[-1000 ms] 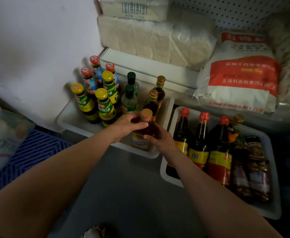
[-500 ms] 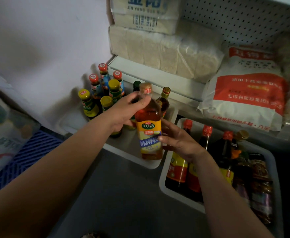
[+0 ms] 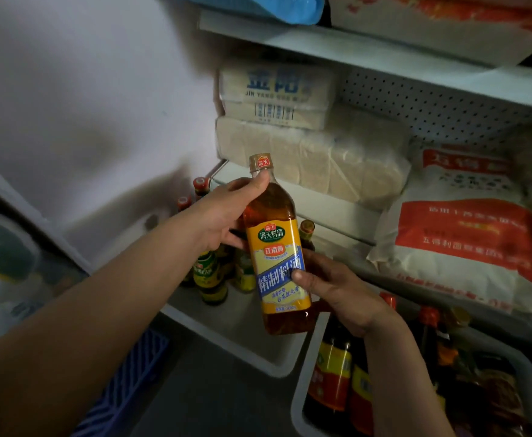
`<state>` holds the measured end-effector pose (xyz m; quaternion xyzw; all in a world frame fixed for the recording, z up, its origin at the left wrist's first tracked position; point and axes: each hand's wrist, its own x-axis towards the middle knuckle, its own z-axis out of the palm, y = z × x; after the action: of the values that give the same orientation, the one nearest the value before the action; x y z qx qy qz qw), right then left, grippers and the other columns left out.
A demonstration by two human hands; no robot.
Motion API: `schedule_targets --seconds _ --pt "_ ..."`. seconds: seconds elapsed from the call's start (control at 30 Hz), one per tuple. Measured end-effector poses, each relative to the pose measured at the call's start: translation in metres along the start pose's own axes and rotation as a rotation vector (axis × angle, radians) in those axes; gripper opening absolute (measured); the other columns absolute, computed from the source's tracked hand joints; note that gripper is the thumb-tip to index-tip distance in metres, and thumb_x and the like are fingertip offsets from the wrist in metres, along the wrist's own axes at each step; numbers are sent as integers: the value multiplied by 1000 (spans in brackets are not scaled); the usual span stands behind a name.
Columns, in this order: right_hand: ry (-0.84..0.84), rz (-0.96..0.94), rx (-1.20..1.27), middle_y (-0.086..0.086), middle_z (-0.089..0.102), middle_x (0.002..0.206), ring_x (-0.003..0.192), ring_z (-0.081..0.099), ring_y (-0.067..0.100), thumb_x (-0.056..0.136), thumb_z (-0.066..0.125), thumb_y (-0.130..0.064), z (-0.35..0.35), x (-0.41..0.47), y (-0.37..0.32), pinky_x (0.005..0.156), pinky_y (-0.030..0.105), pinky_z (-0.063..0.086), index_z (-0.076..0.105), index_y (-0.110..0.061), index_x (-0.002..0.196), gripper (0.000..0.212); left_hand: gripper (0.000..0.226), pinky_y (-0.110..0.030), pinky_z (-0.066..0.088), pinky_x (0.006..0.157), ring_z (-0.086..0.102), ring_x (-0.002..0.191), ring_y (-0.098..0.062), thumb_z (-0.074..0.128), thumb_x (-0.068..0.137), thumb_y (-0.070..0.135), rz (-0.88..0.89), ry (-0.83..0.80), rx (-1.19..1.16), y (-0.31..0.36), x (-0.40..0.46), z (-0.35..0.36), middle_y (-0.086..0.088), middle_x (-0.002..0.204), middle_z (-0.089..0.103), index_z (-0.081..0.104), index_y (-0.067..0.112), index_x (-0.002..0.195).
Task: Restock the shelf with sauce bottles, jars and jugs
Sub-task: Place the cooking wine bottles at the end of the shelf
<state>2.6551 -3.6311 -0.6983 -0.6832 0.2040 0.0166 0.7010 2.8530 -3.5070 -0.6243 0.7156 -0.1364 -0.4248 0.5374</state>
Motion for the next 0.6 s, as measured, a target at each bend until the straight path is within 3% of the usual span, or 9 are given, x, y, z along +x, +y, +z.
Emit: schedule_targets --seconds 0.13,0.23,0.3,0.43,0.6 --pt "-5 -12 54 -2 70 125 113 69 18 88 65 -42 3 11 -9 97 45 56 53 -28 140 56 53 -39 58 65 69 99 -23 62 82 63 -11 0 35 16 8 -3 -2 108 72 55 31 123" --pt "-7 12 100 -1 71 124 113 69 19 89 63 -42 -1 18 -18 99 47 54 55 -27 137 51 51 -42 59 73 68 101 -23 67 83 53 -37 -32 42 26 17 -8 -1 114 70 52 33 127" --pt "2 43 125 -2 72 122 112 70 18 89 63 -43 -3 18 -31 98 46 54 57 -28 135 49 52 -39 58 70 68 101 -22 70 82 46 -57 -38 35 35 17 -9 1 114 69 52 35 129" --pt "-2 87 166 -10 73 118 109 70 11 89 61 -41 -2 2 -66 89 33 57 57 -37 129 40 67 -36 59 69 67 107 -24 78 72 43 -108 -73 33 67 1 -9 0 120 67 50 38 133" --pt "-26 144 178 -11 73 119 110 69 10 93 58 -40 6 -42 -141 88 30 56 57 -40 128 35 63 -46 57 85 67 104 -27 77 65 44 -140 -86 36 128 -50 -10 -4 116 65 52 37 123"
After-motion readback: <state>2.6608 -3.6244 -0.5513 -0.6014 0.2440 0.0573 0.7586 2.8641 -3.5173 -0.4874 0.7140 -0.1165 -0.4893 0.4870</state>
